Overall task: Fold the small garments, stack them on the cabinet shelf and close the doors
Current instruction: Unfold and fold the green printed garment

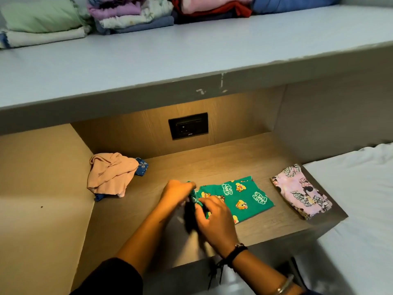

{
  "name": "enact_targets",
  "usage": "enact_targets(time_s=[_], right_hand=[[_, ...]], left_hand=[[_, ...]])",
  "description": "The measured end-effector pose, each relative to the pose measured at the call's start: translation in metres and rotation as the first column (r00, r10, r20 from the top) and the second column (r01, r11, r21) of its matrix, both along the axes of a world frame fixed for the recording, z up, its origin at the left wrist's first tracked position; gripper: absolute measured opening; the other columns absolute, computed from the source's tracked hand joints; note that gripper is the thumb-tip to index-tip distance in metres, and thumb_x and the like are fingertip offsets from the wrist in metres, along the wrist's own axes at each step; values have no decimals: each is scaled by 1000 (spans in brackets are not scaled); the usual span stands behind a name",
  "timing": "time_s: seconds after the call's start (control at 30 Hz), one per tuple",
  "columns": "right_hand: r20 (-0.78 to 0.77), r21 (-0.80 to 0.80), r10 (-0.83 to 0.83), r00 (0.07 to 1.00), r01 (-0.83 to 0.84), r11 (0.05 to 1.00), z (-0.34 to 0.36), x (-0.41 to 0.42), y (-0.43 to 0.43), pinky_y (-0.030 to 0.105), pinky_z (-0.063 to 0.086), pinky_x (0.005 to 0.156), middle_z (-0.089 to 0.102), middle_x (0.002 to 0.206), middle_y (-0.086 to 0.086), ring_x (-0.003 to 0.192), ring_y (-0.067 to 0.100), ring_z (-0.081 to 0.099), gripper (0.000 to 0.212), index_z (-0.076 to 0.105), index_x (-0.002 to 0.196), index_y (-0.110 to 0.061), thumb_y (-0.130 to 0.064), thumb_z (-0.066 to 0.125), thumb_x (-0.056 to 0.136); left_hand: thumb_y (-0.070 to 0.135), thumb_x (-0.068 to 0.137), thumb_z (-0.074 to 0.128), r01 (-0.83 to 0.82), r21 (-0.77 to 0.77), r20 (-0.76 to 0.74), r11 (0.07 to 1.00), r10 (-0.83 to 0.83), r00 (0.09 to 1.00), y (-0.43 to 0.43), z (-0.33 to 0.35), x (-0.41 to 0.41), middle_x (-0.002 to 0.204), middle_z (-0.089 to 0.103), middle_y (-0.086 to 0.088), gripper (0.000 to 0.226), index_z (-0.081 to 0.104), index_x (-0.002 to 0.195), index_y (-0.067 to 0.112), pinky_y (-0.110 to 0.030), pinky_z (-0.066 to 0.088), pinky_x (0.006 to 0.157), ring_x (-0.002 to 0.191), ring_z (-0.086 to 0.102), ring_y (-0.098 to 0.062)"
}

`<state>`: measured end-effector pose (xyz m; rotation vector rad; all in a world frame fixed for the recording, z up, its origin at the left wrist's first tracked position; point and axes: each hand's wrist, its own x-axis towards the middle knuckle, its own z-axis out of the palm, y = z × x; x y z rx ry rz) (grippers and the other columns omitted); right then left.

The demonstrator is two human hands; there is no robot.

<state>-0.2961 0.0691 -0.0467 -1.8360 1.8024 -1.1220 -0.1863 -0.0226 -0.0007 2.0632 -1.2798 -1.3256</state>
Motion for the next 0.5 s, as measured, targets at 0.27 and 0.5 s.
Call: enact_targets(time_s=[0.27,0.5], right_hand=[[350,231,-393,850,329,916,1,-101,-24,38,49,66,67,73,6,70,26,60,12,68,80,-12,-14,59,88],[152,295,-391,908,336,895,-33,-159,-39,42,53,61,67,77,9,70,28,60,16,65,79,-12,-16,54,89]], left_hand=[[27,93,56,205,-156,-177,966,-231,957,-10,18,-102,66,64,-3,24,54,72,15,-14,30,37,40,48,-12],[26,90,64,251,-378,-34,891,-284,958,1,-9,-102,75,66,-2,20,61,73,17,-35,53,67,66,57,-14]])
